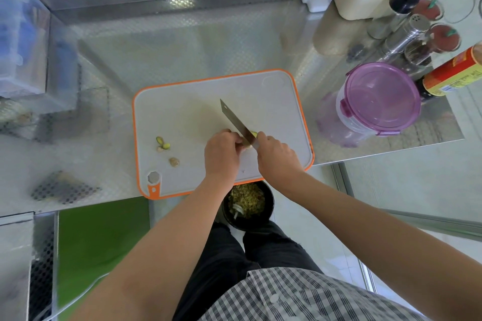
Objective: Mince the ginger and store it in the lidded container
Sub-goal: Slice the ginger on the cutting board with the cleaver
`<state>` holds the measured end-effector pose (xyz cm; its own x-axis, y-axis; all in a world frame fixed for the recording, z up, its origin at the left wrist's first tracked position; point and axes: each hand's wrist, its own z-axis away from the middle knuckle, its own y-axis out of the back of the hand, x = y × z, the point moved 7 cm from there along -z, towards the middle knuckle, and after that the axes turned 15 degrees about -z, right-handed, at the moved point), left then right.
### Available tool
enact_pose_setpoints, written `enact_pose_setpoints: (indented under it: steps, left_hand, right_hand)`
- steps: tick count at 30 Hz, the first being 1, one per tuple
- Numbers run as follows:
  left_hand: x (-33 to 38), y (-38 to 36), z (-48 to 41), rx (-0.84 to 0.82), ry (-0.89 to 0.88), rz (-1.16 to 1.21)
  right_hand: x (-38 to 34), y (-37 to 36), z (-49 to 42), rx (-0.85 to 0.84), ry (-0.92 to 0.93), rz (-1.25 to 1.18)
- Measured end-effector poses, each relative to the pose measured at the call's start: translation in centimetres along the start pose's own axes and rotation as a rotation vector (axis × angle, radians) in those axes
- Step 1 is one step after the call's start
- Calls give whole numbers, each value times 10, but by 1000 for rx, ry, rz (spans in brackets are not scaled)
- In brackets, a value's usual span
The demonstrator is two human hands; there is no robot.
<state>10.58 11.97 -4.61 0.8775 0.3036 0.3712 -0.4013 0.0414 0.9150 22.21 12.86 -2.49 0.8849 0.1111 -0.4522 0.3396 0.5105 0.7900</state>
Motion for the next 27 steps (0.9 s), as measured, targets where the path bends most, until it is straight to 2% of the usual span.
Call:
enact_pose_setpoints:
  steps: [5, 9, 13, 20, 27]
  left_hand:
    - [-2, -3, 3, 0, -10, -9]
    - [-1, 0, 3, 2, -5, 17]
    - [-4, 3, 4, 20, 27, 60]
    - [-6, 2, 2, 26, 39, 43]
    - [-7, 0, 1, 36, 52, 59]
  right_hand:
    - [1, -11, -7, -14, -7, -32]
    - [11, -6, -11, -28, -19, -146]
    - [12, 13, -3, 36, 33, -213]
    - [9, 12, 12, -47, 34, -70]
    - [7, 8, 14, -14, 40, -32]
